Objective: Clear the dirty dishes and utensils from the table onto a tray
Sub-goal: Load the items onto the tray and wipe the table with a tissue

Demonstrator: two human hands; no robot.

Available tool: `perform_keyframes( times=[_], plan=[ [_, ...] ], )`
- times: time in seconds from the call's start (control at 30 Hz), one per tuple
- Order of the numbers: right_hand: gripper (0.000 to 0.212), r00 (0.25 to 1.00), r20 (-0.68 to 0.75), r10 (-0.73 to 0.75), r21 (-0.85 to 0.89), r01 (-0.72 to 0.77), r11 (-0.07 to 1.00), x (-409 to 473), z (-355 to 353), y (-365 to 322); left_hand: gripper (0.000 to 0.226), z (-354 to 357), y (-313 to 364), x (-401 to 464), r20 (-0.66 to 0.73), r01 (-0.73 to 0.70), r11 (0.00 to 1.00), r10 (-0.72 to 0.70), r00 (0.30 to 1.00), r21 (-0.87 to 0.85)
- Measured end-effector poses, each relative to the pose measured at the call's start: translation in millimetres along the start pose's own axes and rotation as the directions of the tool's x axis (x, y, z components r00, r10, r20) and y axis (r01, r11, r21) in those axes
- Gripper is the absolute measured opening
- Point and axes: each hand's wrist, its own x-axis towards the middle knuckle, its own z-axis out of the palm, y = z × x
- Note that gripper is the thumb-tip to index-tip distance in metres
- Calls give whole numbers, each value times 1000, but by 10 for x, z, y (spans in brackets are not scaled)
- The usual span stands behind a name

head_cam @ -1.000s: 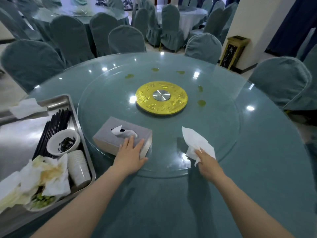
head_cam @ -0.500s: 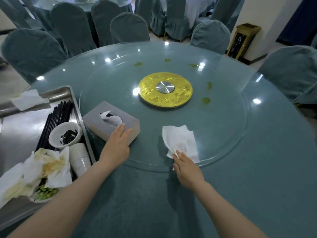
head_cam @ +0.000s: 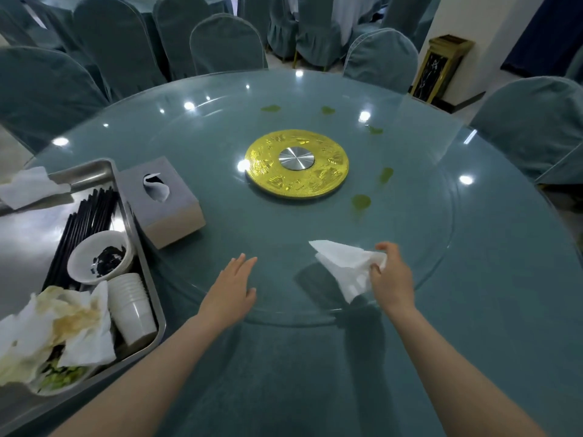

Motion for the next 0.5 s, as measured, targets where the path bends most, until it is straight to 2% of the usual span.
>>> perform_keyframes(
  times=[0.07, 0.17, 0.23, 0.27, 0.33, 0.37, 0.43, 0.5],
  plan=[
    [27, 999, -29, -32, -31, 31, 999, 101, -14, 49, 65, 31, 3, 64, 32, 20, 1000, -20, 999, -2],
    [17, 995, -20, 94, 139, -90, 986, 172, 36, 35, 67, 74, 3, 158, 69, 62, 998, -64, 996, 23],
    [14, 998, 40, 54, 61, -56, 997, 177, 120, 59, 66, 100, 7, 216, 84, 91, 995, -94, 992, 39],
    [18, 995, 102, -15, -62, 21, 998, 161, 176, 78, 66, 113, 12, 246, 85, 100, 994, -105, 991, 52],
    [26, 946, 243, -215, -306, 286, 908, 113, 334, 127, 66, 141, 27, 308, 78, 116, 990, -123, 989, 83],
    [32, 906, 321, -276, -345, 383, 857, 81, 413, 130, 66, 150, 37, 340, 71, 128, 987, -135, 988, 95],
    [53, 842, 450, -298, -323, 464, 825, -4, 542, 104, 69, 161, 49, 403, 55, 163, 979, -171, 984, 119],
    [58, 794, 516, -322, -322, 528, 785, -65, 665, 110, 78, 190, 78, 480, 54, 217, 964, -227, 972, 154]
  ],
)
